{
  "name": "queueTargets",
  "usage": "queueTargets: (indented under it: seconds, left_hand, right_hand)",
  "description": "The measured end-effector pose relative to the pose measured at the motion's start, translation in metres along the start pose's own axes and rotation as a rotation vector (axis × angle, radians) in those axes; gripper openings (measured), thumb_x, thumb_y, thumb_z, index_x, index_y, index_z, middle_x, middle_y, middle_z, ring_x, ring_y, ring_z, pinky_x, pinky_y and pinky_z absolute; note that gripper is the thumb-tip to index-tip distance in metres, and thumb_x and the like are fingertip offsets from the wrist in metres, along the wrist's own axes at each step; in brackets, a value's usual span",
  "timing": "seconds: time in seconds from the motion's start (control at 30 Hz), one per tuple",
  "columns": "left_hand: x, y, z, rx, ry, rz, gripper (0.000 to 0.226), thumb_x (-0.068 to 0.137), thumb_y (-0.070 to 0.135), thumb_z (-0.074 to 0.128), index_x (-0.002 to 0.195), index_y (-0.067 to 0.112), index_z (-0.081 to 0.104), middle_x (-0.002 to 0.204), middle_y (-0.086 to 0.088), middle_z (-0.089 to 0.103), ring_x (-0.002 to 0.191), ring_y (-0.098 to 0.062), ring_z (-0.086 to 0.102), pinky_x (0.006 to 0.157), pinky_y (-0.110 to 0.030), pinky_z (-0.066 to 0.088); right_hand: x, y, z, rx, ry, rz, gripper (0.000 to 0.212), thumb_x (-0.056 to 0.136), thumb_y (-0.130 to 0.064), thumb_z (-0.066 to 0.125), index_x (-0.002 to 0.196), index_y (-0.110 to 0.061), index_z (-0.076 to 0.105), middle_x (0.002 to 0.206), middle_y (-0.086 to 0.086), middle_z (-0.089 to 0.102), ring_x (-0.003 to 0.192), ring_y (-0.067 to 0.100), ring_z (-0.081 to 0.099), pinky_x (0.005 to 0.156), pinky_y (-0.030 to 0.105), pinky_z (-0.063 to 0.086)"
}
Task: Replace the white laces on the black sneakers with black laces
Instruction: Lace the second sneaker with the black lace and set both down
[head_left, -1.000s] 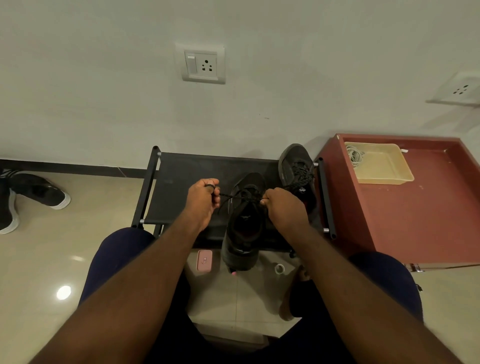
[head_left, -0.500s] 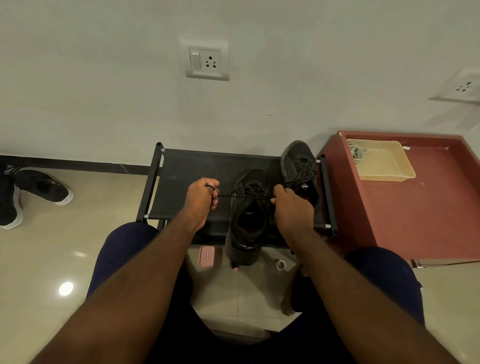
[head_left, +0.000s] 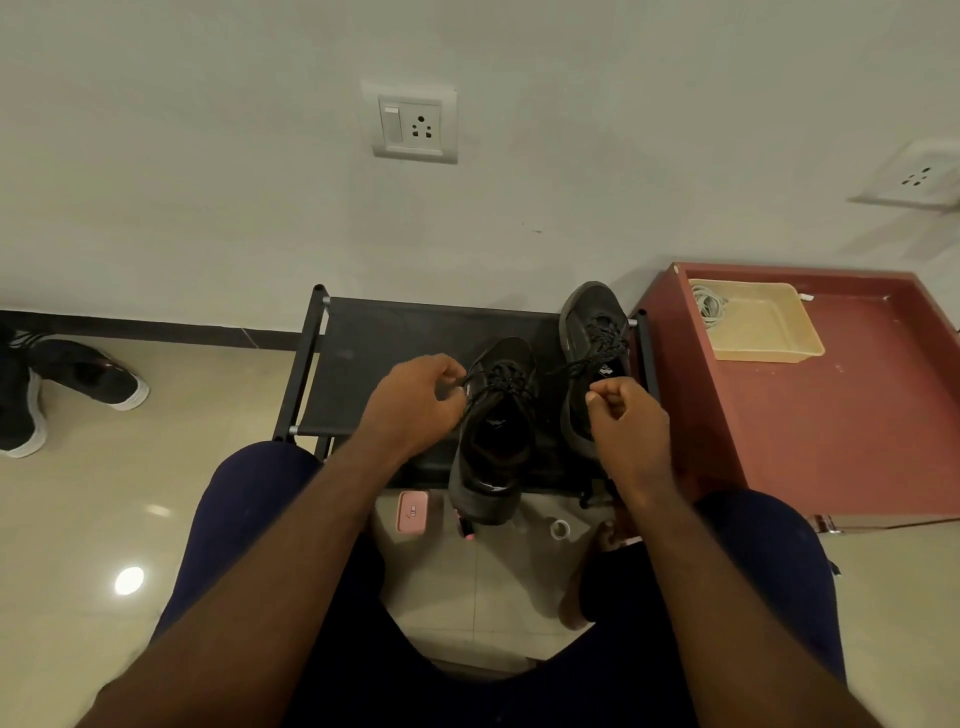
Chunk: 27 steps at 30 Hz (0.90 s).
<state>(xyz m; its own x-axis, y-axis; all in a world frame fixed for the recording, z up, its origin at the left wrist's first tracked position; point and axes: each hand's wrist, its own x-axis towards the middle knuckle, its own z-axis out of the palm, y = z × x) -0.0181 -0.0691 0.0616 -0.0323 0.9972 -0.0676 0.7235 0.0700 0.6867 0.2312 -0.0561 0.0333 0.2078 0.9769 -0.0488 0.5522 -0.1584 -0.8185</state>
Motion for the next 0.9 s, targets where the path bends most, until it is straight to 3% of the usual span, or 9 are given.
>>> queueTargets:
  seconds: [0.03, 0.1, 0.17, 0.23, 0.4, 0.53, 0.73, 0.83, 0.9]
  left_hand:
    - [-0.001, 0.004, 0.001, 0.061, -0.028, 0.05, 0.028, 0.089, 0.027, 0.065, 0.116, 0.019, 0.067, 0.112, 0.001, 0.068, 0.096, -0.016, 0.064, 0.089, -0.036, 0.053]
    - [-0.008, 0.012, 0.014, 0.182, -0.258, 0.13, 0.043, 0.09, 0.038, 0.065, 0.129, 0.02, 0.06, 0.122, 0.0, 0.065, 0.109, -0.017, 0.06, 0.095, -0.035, 0.048]
    - [-0.018, 0.015, 0.036, 0.393, -0.444, 0.181, 0.058, 0.088, 0.046, 0.064, 0.139, 0.022, 0.051, 0.129, 0.0, 0.059, 0.122, -0.02, 0.048, 0.102, -0.04, 0.042]
    - [-0.023, 0.012, 0.053, 0.559, -0.479, 0.242, 0.055, 0.086, 0.043, 0.065, 0.135, 0.024, 0.052, 0.128, 0.001, 0.056, 0.127, -0.021, 0.038, 0.104, -0.043, 0.036]
    - [-0.03, 0.007, 0.074, 0.601, -0.468, 0.316, 0.029, 0.089, 0.031, 0.061, 0.115, 0.021, 0.059, 0.118, 0.0, 0.062, 0.119, -0.021, 0.049, 0.098, -0.039, 0.035]
    - [-0.033, 0.006, 0.079, 0.594, -0.349, 0.333, 0.023, 0.091, 0.03, 0.057, 0.112, 0.02, 0.058, 0.114, 0.0, 0.062, 0.113, -0.021, 0.051, 0.092, -0.037, 0.037]
    - [-0.027, -0.006, 0.068, 0.549, -0.169, 0.334, 0.022, 0.093, 0.026, 0.059, 0.113, 0.02, 0.061, 0.109, 0.002, 0.06, 0.106, -0.019, 0.051, 0.099, -0.033, 0.038]
    - [-0.013, -0.013, 0.066, 0.517, -0.045, 0.329, 0.02, 0.088, 0.018, 0.064, 0.107, 0.02, 0.067, 0.101, -0.001, 0.065, 0.101, -0.021, 0.056, 0.104, -0.042, 0.04]
    - [-0.003, -0.016, 0.067, 0.554, -0.077, 0.303, 0.024, 0.088, 0.014, 0.063, 0.111, 0.017, 0.067, 0.103, -0.004, 0.065, 0.105, -0.024, 0.055, 0.109, -0.045, 0.037]
  right_hand:
    - [0.0, 0.002, -0.001, -0.079, 0.017, -0.036, 0.015, 0.096, -0.02, 0.064, 0.11, -0.019, 0.068, 0.095, -0.009, 0.068, 0.094, 0.009, 0.065, 0.086, 0.038, 0.058]
    - [0.003, 0.005, -0.004, -0.307, 0.012, -0.085, 0.027, 0.095, -0.027, 0.065, 0.121, -0.019, 0.065, 0.111, -0.002, 0.068, 0.112, 0.02, 0.059, 0.096, 0.047, 0.052]
    - [0.003, 0.005, -0.004, -0.562, -0.14, -0.059, 0.044, 0.093, -0.034, 0.066, 0.133, -0.018, 0.057, 0.127, 0.003, 0.062, 0.128, 0.026, 0.047, 0.104, 0.05, 0.042]
    - [0.0, 0.006, 0.002, -0.693, -0.296, -0.062, 0.054, 0.092, -0.032, 0.067, 0.14, -0.016, 0.049, 0.137, 0.006, 0.054, 0.136, 0.026, 0.038, 0.107, 0.049, 0.039]
    - [0.005, 0.017, 0.0, -0.574, -0.361, -0.16, 0.064, 0.089, -0.004, 0.065, 0.148, -0.018, 0.043, 0.137, 0.009, 0.053, 0.132, 0.025, 0.042, 0.108, 0.039, 0.043]
    - [0.016, 0.013, -0.011, -0.655, -0.433, -0.105, 0.072, 0.092, -0.006, 0.06, 0.154, -0.03, 0.031, 0.128, 0.014, 0.051, 0.11, 0.031, 0.057, 0.094, 0.044, 0.052]
    - [0.004, 0.009, 0.002, -0.56, -0.378, -0.102, 0.063, 0.094, -0.007, 0.059, 0.152, -0.021, 0.038, 0.127, 0.012, 0.053, 0.112, 0.028, 0.057, 0.097, 0.04, 0.05]
    - [-0.005, 0.003, 0.02, -0.559, -0.366, -0.158, 0.06, 0.095, -0.007, 0.057, 0.151, -0.022, 0.039, 0.126, 0.009, 0.052, 0.11, 0.024, 0.057, 0.094, 0.035, 0.051]
    - [-0.009, 0.002, 0.031, -0.594, -0.378, -0.181, 0.06, 0.096, -0.006, 0.055, 0.151, -0.023, 0.039, 0.127, 0.008, 0.051, 0.108, 0.023, 0.057, 0.09, 0.033, 0.05]
